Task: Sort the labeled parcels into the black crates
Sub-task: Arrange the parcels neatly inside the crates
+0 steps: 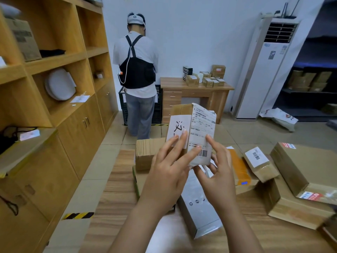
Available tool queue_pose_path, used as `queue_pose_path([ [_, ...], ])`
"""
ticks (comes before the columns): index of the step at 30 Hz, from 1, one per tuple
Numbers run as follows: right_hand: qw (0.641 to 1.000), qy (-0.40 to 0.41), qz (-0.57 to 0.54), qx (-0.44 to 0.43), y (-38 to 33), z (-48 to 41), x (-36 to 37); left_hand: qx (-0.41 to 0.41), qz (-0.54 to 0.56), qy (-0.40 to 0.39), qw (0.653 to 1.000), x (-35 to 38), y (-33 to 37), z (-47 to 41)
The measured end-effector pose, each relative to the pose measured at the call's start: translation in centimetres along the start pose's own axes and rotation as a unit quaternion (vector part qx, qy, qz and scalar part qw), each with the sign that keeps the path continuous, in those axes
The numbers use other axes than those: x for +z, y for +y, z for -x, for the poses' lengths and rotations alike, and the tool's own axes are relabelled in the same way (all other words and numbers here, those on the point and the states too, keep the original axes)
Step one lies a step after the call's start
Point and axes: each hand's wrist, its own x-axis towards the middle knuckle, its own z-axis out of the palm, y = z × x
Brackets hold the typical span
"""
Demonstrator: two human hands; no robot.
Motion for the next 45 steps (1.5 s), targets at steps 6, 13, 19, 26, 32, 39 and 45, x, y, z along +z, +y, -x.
queue_pose_path([
  [6, 0.997, 0.001, 0.062, -0.036, -0.6, -0.3, -0.6, -0.038, 0.059, -0.003, 0.998, -0.1, -0.2, -0.2],
  [13, 0.984, 0.002, 0.142, -0.104, -0.5, -0.6, -1.6, -0.110, 0.153, -0.009, 0.982, 0.2, 0.0, -0.4],
  [19, 0.977, -0.003, 0.173, -0.127, 0.0, -0.5, -3.0, -0.125, 0.198, 0.002, 0.972, 1.1, 0.4, -0.4],
  [26, 0.976, 0.006, 0.180, -0.125, 0.5, 0.0, -5.0, -0.120, 0.226, 0.008, 0.967, 2.6, 2.1, -0.6],
  [32, 0.973, 0.023, 0.194, -0.122, 0.8, 0.6, -7.4, -0.118, 0.248, 0.002, 0.962, 4.4, 3.7, -0.9],
  [39, 0.969, 0.059, 0.228, -0.081, 1.1, 2.7, -10.5, -0.103, 0.299, -0.039, 0.948, 7.0, 5.8, -0.9],
  [45, 0.949, 0.111, 0.295, 0.003, -0.2, 5.2, -11.7, -0.080, 0.371, -0.123, 0.917, 8.5, 6.6, -1.5],
])
